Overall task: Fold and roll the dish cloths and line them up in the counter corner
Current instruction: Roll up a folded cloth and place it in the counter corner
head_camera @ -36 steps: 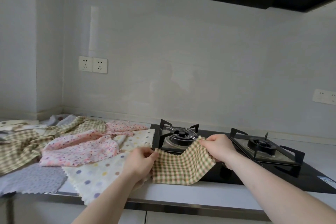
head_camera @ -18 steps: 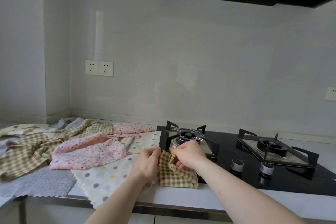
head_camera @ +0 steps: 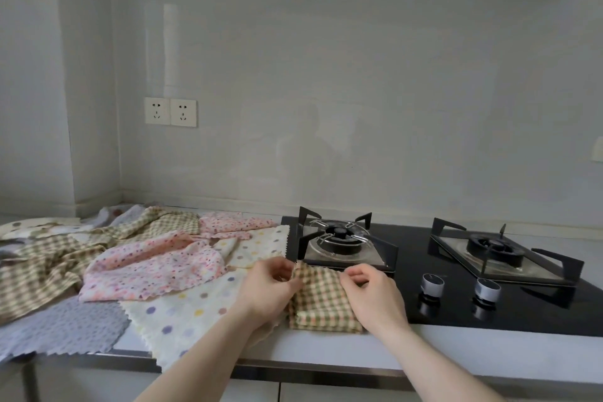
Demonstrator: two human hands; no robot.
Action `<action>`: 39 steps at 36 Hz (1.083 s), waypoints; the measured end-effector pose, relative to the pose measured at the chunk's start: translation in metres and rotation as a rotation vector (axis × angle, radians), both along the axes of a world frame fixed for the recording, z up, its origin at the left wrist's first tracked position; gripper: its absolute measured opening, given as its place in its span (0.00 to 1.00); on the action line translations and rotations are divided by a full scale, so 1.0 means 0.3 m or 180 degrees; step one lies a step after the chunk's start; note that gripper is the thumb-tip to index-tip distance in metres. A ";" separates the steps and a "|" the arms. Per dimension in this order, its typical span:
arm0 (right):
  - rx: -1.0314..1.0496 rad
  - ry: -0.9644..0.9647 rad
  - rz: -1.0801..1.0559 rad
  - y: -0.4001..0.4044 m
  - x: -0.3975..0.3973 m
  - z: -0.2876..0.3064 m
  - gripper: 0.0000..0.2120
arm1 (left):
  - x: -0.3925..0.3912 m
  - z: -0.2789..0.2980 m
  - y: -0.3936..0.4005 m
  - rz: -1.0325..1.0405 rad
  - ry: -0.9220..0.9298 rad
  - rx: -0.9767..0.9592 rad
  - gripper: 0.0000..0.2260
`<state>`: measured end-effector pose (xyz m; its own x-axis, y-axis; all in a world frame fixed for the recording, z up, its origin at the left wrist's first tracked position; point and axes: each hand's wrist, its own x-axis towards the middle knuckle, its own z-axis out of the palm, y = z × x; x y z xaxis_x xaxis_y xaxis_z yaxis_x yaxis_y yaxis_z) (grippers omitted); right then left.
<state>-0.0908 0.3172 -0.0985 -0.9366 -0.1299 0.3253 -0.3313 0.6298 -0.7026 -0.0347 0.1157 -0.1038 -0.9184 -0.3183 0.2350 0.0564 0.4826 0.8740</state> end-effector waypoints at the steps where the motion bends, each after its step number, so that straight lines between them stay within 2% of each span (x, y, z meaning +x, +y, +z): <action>1: 0.0003 -0.0031 0.0006 -0.002 -0.002 0.001 0.09 | 0.003 0.000 0.000 -0.0027 0.0077 0.0101 0.04; 5: 0.0123 -0.0111 0.0062 -0.005 -0.005 0.004 0.15 | 0.012 0.006 0.005 -0.0008 0.0312 0.0279 0.05; 10: 0.0149 -0.0226 0.0297 -0.001 -0.004 0.008 0.17 | 0.010 0.006 0.004 -0.0086 0.0303 0.0363 0.05; 16: -0.0288 -0.0339 0.0660 0.018 -0.027 -0.009 0.22 | 0.017 0.016 0.020 -0.0176 0.0267 0.0321 0.04; 21: -0.0809 -0.0151 0.0795 0.027 -0.034 -0.019 0.17 | 0.020 0.015 0.027 0.0046 0.0405 0.0103 0.04; 25: -0.0930 0.0091 0.0739 0.030 -0.028 -0.018 0.09 | 0.017 0.009 0.022 0.0153 0.0516 0.0012 0.03; 31: -0.0976 0.0176 0.0501 0.033 -0.023 -0.020 0.10 | 0.032 0.017 0.041 0.0113 0.0668 -0.0179 0.04; 39: -0.1110 0.0274 0.0534 0.030 -0.030 -0.029 0.11 | 0.041 0.018 0.055 0.0107 0.0810 -0.0112 0.08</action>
